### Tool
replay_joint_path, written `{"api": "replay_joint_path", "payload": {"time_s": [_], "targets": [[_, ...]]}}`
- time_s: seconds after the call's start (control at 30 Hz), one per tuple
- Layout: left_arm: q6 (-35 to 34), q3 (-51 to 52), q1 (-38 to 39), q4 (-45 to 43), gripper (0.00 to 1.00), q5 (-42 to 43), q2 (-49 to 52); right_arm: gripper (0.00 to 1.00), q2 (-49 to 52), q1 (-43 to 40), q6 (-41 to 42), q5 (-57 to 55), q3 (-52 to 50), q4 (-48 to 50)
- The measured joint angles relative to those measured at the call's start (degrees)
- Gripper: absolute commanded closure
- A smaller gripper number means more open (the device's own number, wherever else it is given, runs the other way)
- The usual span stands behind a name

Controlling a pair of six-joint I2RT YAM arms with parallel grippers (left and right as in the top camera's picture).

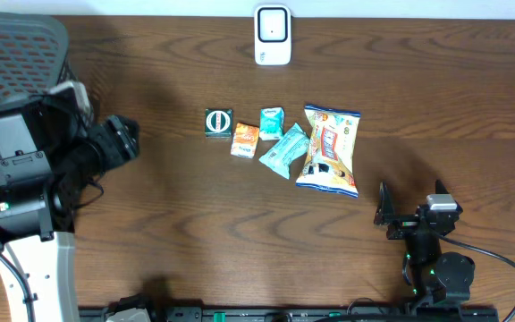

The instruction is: Scan the item barcode

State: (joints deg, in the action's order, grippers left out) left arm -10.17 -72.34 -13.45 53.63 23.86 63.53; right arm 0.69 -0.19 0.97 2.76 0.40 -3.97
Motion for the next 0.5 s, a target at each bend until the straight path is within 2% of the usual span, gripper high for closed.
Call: {"api": "replay_joint_path", "payload": {"time_s": [0.2,0.5], "targets": [[-2.7,0.0,1.5,6.7,0.15,1.6,2.0,0.01,0.0,0.0,0.0,0.0,0.0,0.0],[-1.4,0.0,9.6,9.1,0.15,1.8,8.0,0.01,0.0,0.0,0.0,0.0,0.0,0.0]]}}
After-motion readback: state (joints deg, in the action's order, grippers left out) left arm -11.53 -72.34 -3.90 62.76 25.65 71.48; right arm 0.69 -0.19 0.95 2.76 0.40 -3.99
